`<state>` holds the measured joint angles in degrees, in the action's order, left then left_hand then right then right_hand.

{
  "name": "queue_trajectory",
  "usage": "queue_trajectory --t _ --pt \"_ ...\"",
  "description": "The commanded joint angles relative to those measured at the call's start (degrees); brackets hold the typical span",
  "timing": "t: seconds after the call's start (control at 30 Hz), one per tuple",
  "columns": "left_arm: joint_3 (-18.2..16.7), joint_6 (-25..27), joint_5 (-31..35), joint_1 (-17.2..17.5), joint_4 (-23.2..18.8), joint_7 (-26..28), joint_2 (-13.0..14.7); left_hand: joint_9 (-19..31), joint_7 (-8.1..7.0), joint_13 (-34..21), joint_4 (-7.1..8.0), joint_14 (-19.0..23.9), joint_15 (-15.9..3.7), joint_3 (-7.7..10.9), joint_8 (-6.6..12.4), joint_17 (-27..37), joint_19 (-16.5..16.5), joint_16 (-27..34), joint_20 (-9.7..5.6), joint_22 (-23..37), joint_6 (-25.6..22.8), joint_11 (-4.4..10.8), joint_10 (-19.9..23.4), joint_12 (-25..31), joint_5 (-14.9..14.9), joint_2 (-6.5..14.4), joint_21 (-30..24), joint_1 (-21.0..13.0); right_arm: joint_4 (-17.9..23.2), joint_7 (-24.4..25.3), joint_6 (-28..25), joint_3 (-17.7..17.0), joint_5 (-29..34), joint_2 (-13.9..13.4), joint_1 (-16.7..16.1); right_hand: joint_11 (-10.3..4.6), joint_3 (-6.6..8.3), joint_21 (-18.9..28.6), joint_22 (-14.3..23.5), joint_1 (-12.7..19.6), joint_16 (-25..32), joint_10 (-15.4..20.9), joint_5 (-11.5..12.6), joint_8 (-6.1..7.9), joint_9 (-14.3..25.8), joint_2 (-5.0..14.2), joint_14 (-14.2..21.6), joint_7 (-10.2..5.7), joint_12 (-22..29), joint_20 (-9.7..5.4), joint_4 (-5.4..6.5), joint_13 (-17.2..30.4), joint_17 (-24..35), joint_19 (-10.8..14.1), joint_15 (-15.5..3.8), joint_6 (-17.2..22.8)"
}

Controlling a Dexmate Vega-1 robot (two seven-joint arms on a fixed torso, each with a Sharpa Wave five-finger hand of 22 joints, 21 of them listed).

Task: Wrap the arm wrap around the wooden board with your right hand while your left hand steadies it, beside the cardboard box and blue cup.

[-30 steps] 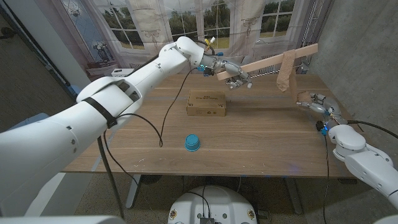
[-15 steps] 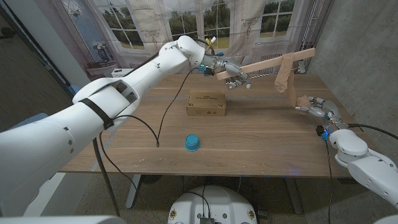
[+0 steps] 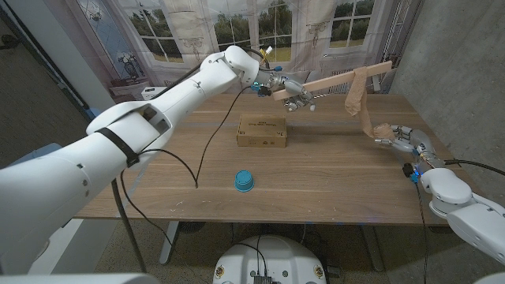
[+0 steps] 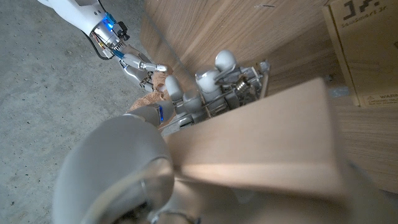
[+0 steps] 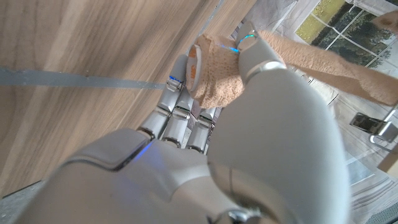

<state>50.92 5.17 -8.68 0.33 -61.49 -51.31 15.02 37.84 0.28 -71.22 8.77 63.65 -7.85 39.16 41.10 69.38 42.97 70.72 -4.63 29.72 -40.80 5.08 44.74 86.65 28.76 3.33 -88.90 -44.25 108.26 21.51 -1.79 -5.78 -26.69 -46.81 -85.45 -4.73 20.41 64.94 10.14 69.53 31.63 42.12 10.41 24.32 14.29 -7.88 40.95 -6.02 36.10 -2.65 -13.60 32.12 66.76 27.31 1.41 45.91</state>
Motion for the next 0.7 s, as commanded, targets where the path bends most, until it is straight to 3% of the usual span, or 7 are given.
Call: queue_trajectory --t 0.03,0.7 --pt "0.10 3.31 1.62 1.73 -6.09 5.60 2.43 0.25 -0.31 -0.20 -0.11 4.69 -3.96 -0.06 -0.08 0.22 0.37 -0.03 -5.13 0.32 -0.22 0.68 0.68 3.62 -0.24 0.54 -0.30 -0.29 3.09 -1.08 -0.70 -1.70 0.39 -0.97 -3.18 3.76 4.53 0.19 0.01 10.03 0.37 14.22 0.48 0.28 0.17 9.91 24.58 6.86 0.16 -0.19 3.86 0.25 0.29 -0.17 -14.47 13.44" --pt "0.92 4.86 2.47 1.62 -7.33 7.82 2.93 0.38 -0.44 -0.20 -0.06 4.72 -3.97 -0.02 -0.07 0.18 0.57 -0.10 -5.26 0.09 -0.17 0.71 0.73 3.65 -0.30 0.68 -0.20 -0.32 14.63 -4.12 -4.25 -8.82 4.10 -3.67 -12.20 3.76 5.11 0.31 -0.03 9.87 0.11 14.43 0.61 -0.15 0.39 9.56 24.73 6.81 -0.04 -0.27 3.88 0.72 0.58 -0.32 -14.48 13.71"
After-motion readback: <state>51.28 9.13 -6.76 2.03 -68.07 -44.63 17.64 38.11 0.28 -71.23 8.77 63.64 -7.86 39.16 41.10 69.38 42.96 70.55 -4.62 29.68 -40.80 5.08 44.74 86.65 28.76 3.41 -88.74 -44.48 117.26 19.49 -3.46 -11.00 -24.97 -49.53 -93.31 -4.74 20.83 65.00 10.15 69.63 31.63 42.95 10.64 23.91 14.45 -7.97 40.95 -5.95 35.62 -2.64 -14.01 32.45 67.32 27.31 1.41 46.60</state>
